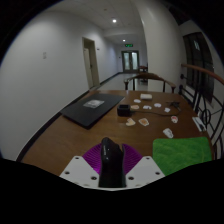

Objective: Arrange mouse

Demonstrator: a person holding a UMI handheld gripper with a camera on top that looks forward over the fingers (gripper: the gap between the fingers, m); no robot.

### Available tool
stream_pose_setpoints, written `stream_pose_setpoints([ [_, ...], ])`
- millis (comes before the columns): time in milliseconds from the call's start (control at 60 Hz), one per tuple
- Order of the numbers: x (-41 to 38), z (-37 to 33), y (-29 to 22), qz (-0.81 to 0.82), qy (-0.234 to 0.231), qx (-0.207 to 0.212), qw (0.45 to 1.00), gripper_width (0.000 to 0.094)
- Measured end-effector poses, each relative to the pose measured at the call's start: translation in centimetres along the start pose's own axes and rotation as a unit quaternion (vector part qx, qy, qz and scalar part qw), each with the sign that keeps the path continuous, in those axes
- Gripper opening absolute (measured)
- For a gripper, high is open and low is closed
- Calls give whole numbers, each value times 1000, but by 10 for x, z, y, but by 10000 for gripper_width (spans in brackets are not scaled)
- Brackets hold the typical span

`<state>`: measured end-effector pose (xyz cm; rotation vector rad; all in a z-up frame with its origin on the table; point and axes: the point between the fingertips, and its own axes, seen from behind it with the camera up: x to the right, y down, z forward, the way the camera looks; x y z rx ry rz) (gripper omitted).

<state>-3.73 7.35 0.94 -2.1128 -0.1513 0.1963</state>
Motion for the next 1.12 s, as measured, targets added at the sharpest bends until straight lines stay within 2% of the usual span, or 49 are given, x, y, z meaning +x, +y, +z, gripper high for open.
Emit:
stream_pose_setpoints([
  [33, 2, -10, -11, -8, 0, 17, 1000, 248],
  [183, 36, -99, -101, -34, 44, 143, 988, 245],
  [283, 100, -146, -124, -50, 109, 180, 976, 245],
  [317, 126, -154, -130, -55, 135, 176, 974, 243],
  [367, 160, -151, -109, -47, 160, 151, 974, 245],
  [467, 198, -123, -36, -6, 156, 68, 985, 243],
  [533, 212, -101, 3, -6, 160, 35, 987, 243],
  [633, 219, -88, 31, -1, 158, 3, 987, 244],
  [650, 220, -88, 34, 1, 156, 0, 988, 269],
  [667, 221, -87, 28, 5, 155, 15, 988, 247],
  [717, 223, -85, 31, 17, 159, 13, 987, 245],
  [833, 226, -86, 34, 10, 153, -8, 988, 430],
  [900, 222, -95, 33, 6, 142, -16, 990, 684],
  [950, 216, -111, 28, -3, 135, -4, 991, 874],
  [967, 215, -117, 25, -5, 133, 0, 991, 835],
  [1117, 191, -187, 20, -14, 103, 16, 994, 850],
])
